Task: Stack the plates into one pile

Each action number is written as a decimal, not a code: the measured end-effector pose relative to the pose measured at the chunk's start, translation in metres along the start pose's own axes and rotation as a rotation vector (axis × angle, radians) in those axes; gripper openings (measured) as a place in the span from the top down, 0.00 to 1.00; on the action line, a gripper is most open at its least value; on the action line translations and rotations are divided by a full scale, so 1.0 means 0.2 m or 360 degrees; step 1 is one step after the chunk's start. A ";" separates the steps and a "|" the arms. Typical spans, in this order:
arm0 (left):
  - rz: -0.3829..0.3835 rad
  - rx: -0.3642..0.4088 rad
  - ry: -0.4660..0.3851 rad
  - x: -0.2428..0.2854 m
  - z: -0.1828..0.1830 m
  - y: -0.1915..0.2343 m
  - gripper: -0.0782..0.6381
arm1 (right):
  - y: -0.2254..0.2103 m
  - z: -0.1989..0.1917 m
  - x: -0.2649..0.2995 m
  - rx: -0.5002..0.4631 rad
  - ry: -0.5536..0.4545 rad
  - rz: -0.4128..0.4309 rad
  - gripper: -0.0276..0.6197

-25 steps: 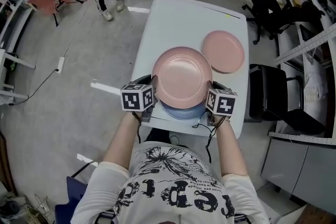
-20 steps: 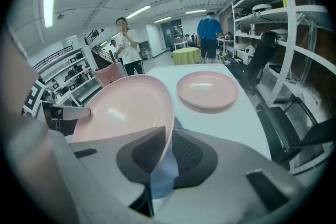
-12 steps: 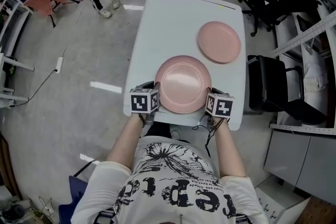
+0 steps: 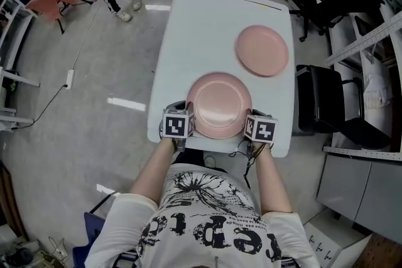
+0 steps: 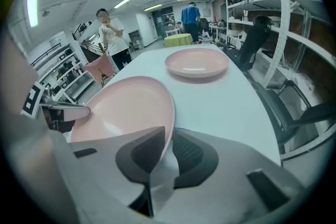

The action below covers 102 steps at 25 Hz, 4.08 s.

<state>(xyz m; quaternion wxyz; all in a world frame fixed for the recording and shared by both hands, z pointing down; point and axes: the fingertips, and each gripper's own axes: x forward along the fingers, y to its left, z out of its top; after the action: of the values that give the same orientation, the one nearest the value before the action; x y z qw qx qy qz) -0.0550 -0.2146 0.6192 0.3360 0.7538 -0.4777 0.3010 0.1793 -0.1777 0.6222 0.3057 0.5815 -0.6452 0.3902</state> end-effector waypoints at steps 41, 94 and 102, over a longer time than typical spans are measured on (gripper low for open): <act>-0.0111 0.0125 -0.0410 -0.11 0.48 -0.50 0.89 | -0.25 0.35 -0.32 -0.0253 -0.0543 0.0068 0.95; -0.0372 -0.0042 0.0021 1.21 1.32 -0.59 0.82 | -1.10 1.11 0.55 0.0117 -0.0259 -0.0234 0.84; -0.0356 -0.0028 -0.0088 0.91 1.26 -0.57 0.82 | -0.94 1.07 0.32 0.0079 -0.0341 -0.0208 0.85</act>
<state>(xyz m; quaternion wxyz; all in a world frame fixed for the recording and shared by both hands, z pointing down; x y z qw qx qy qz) 0.1484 -0.4723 0.5855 0.3610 0.8074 -0.4023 0.2365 0.3692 -0.3980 0.5946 0.2453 0.6680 -0.6249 0.3210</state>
